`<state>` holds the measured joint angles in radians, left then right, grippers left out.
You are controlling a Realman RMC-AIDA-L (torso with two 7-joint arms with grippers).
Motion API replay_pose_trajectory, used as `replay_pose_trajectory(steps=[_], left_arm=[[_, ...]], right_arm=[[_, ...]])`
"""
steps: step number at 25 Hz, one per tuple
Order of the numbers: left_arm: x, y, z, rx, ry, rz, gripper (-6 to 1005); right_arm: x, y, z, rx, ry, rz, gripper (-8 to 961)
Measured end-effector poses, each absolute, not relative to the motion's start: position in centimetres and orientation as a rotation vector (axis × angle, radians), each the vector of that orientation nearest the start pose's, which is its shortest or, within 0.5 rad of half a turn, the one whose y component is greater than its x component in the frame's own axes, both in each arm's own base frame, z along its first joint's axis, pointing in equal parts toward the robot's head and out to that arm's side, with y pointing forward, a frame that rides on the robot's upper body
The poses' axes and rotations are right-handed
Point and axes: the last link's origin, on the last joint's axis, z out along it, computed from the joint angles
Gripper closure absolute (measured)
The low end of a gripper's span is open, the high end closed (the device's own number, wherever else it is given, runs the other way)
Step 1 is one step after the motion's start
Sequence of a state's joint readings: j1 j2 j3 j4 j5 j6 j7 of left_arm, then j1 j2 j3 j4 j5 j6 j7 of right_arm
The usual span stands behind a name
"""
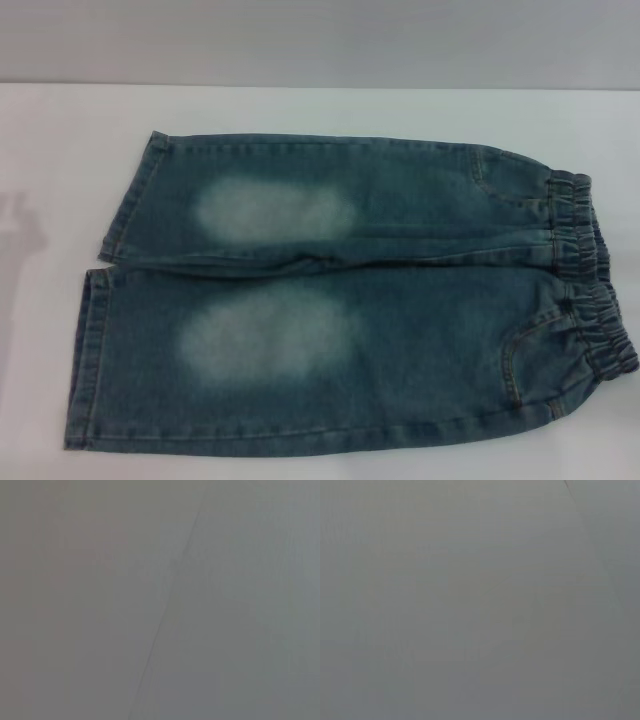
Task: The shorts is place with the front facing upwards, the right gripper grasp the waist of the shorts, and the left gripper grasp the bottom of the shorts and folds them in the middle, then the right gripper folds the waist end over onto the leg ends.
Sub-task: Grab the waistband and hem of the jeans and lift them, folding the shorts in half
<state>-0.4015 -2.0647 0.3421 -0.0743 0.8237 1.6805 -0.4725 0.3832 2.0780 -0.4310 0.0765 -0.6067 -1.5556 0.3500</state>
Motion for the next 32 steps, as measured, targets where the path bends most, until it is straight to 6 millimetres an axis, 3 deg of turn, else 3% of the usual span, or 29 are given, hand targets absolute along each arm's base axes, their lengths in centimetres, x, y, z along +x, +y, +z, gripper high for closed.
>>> replay_pose_trajectory(steps=[2,9,15,17,22,26,28,32], left_arm=[[-33.9,28.2,6.1,-1.164,-0.481,-1.13,957],[-33.9,28.2,6.1,-1.158,-0.483,-1.132,778],[-33.9,28.0,6.1,-1.153,-0.48,-1.134,536],[-33.9,27.9,6.1,-1.152,-0.48,-1.145,296],[-33.8,27.9,5.9,-1.178,-0.506,-1.179,151],[-33.5,28.2,5.9,-1.235,-0.512,-1.21,151],[-32.2,29.8,6.4,-1.438,-0.545,-1.324,152],[-31.7,30.5,6.6,-1.515,-0.57,-1.352,152]], right_arm=[[36.9,27.5,6.1,-1.063,0.555,0.912,953],[37.2,27.3,6.3,-1.049,0.557,0.899,718],[37.5,26.7,6.0,-1.04,0.572,0.889,531],[37.6,26.6,6.0,-1.038,0.573,0.888,494],[37.6,26.9,6.1,-1.038,0.586,0.899,400],[37.7,27.0,6.0,-1.039,0.601,0.896,355],[37.9,27.2,6.0,-1.039,0.618,0.899,348],[38.3,27.3,5.9,-1.035,0.66,0.909,344]])
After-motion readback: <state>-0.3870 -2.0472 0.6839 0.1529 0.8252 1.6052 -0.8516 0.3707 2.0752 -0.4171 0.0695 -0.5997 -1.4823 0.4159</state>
